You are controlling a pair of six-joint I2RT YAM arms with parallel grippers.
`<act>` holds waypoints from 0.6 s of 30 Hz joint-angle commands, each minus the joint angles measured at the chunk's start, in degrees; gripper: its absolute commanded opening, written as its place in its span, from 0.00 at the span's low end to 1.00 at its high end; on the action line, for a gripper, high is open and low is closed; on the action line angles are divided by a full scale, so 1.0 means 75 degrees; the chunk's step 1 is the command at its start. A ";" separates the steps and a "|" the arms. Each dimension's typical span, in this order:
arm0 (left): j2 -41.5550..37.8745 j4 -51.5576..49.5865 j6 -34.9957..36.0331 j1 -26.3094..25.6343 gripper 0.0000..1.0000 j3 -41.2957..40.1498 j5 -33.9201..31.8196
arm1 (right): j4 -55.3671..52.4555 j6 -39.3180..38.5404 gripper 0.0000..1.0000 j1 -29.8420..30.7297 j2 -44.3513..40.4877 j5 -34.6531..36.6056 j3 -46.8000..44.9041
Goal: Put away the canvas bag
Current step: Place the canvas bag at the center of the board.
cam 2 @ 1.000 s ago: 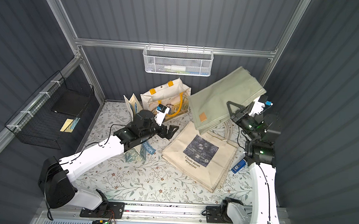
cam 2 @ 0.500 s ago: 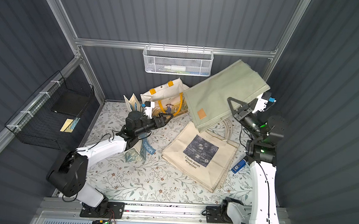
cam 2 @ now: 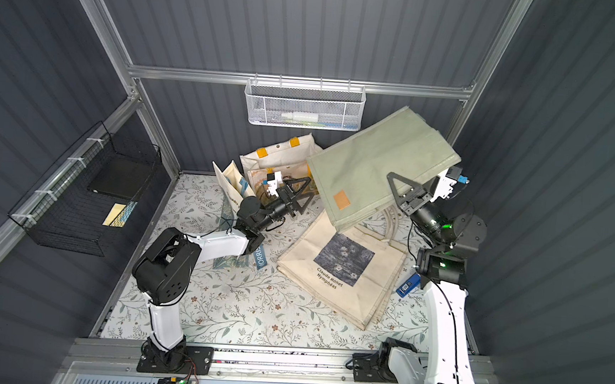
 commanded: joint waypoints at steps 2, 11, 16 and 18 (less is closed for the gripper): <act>-0.0689 -0.1227 0.1552 0.0049 0.99 0.0242 0.0514 | 0.0709 -0.0099 0.00 -0.0008 -0.0177 -0.0105 0.0137; -0.1848 -0.4682 0.4322 0.0109 0.99 0.0817 0.1019 | 0.0130 -0.0709 0.00 0.0023 -0.0297 -0.0448 0.0055; -0.2193 -0.6160 0.5543 0.0112 0.99 0.1427 0.0745 | -0.0320 -0.1127 0.00 0.0077 -0.0401 -0.0807 0.0041; -0.2273 -0.6538 0.5971 0.0112 0.99 0.1548 0.0665 | -0.0321 -0.1207 0.00 0.0163 -0.0404 -0.1007 -0.0114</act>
